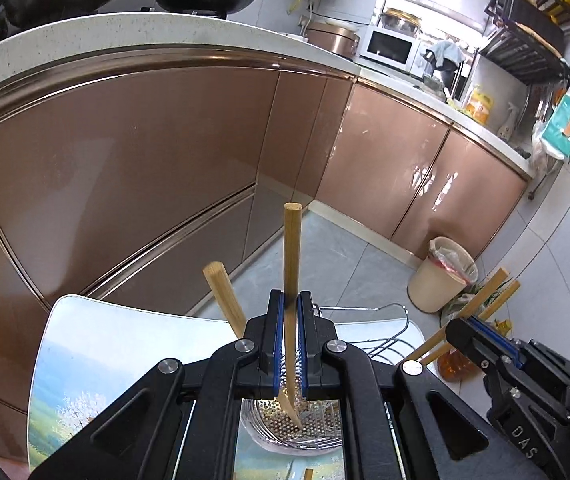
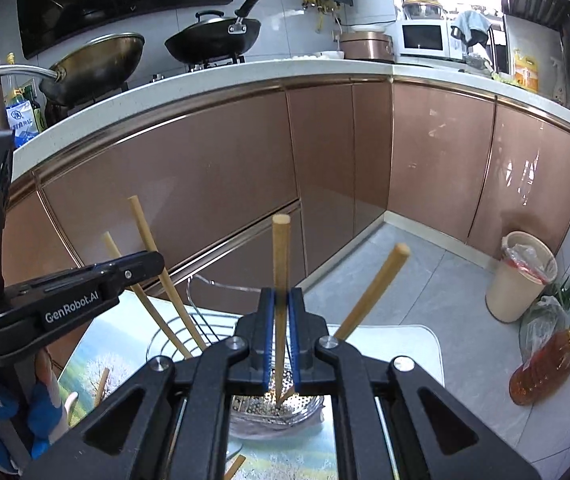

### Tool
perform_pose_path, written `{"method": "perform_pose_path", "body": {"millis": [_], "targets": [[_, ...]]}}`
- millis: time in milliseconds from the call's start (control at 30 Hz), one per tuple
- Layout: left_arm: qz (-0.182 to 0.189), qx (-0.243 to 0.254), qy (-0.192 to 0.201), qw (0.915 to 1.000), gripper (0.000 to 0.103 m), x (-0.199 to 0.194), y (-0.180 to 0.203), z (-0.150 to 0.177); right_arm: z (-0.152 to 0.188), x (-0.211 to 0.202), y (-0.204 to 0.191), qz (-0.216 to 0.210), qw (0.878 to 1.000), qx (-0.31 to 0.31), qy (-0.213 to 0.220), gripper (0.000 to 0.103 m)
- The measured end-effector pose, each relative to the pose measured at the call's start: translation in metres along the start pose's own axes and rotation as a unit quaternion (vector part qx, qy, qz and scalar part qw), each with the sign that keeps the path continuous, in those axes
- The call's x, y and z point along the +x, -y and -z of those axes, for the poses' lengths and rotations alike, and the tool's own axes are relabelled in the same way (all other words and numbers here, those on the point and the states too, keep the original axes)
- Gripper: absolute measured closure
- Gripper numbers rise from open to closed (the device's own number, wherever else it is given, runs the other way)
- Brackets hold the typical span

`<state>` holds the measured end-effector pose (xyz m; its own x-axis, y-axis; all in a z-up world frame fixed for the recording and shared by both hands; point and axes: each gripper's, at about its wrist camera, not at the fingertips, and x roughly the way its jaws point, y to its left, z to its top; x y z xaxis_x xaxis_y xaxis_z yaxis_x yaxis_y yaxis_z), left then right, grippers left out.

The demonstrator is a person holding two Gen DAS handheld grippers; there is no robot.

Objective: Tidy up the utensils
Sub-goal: 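Open the left tool to drop its chopstick in the holder while the right tool releases its own, then withdraw both open tools from the wire holder back over the remaining chopsticks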

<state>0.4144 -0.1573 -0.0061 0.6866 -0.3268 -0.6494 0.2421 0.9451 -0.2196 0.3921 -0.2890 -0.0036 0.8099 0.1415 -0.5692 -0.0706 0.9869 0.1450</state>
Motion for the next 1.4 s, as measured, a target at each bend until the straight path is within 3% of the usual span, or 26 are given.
{"method": "perform_pose_path", "body": {"millis": [467, 633, 733, 1133, 1400], "targets": [[-0.018, 0.011, 0.001, 0.9998, 0.097, -0.014, 0.002, 0.005, 0.002, -0.018, -0.003, -0.001, 1.0, 0.002, 0.0, 0.095], [-0.019, 0.016, 0.009, 0.9997, 0.089, -0.034, 0.002, 0.007, 0.002, -0.037, -0.004, 0.001, 1.0, 0.005, 0.006, 0.088], [-0.02, 0.016, 0.019, 0.9995, 0.08, -0.053, 0.001, 0.008, 0.002, -0.053, -0.007, 0.006, 1.0, 0.004, 0.014, 0.08], [-0.032, 0.017, 0.082, 0.996, 0.05, -0.161, -0.006, 0.012, 0.006, -0.139, -0.017, 0.015, 0.998, 0.023, 0.053, 0.073], [-0.051, 0.013, 0.108, 0.9927, 0.045, -0.233, -0.024, 0.028, 0.018, -0.202, -0.031, 0.018, 0.997, 0.027, 0.073, 0.073]]}}
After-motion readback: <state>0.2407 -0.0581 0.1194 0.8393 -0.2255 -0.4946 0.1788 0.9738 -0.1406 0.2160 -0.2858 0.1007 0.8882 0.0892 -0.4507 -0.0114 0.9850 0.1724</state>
